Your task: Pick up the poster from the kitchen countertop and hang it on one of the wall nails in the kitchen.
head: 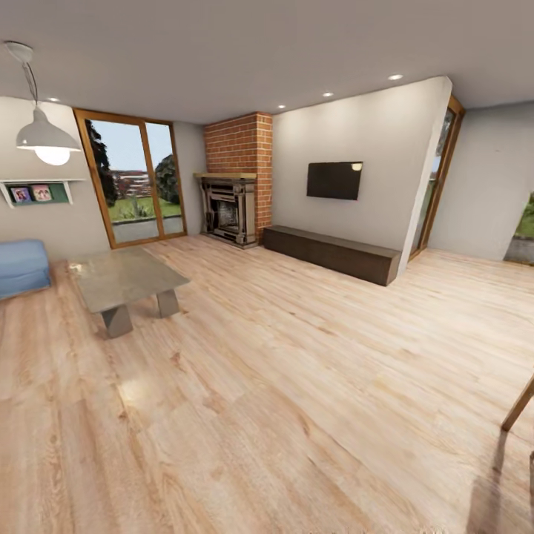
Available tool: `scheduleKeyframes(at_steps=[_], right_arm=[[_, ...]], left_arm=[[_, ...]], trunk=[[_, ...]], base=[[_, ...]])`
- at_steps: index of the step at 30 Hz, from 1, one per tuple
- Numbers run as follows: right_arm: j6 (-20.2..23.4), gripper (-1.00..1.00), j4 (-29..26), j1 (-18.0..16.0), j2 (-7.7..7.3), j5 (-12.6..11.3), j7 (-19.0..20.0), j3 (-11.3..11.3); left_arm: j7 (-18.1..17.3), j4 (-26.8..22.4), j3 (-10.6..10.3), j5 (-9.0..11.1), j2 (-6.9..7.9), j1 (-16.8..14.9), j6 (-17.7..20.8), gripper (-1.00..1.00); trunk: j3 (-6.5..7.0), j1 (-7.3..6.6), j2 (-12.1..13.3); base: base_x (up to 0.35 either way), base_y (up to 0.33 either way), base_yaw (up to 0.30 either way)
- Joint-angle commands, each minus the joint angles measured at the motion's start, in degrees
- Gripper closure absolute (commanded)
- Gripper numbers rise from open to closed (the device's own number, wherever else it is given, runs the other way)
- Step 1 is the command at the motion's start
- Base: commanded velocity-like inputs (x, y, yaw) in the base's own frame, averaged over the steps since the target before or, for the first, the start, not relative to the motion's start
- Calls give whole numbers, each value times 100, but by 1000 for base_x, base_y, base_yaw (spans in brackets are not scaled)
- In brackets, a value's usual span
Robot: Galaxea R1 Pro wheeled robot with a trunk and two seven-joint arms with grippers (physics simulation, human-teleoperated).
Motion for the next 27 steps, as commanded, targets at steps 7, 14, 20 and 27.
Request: scheduleKeyframes(at_steps=[7, 14, 20, 27], right_arm=[[-15, -100, 7, -4, 1, 3, -2, 5], [-16, -100, 144, -4, 1, 12, -2, 5], [-18, -100, 177, -4, 1, 21, -2, 8], [-18, -100, 181, -4, 1, 22, 1, 7]], left_arm=[[0, -11, 6, 1, -2, 3, -1, -100], [0, -9, 6, 2, -2, 3, -1, -100], [0, -9, 6, 3, -2, 3, 3, -100], [0, -9, 11, 3, -2, 3, 6, -100]], trunk=[[-5, 0, -3], [-5, 0, -3], [-5, 0, -3], [-5, 0, -3]], base=[[155, 0, -139], [305, 0, -13], [326, 0, -1], [335, 5, -97]])
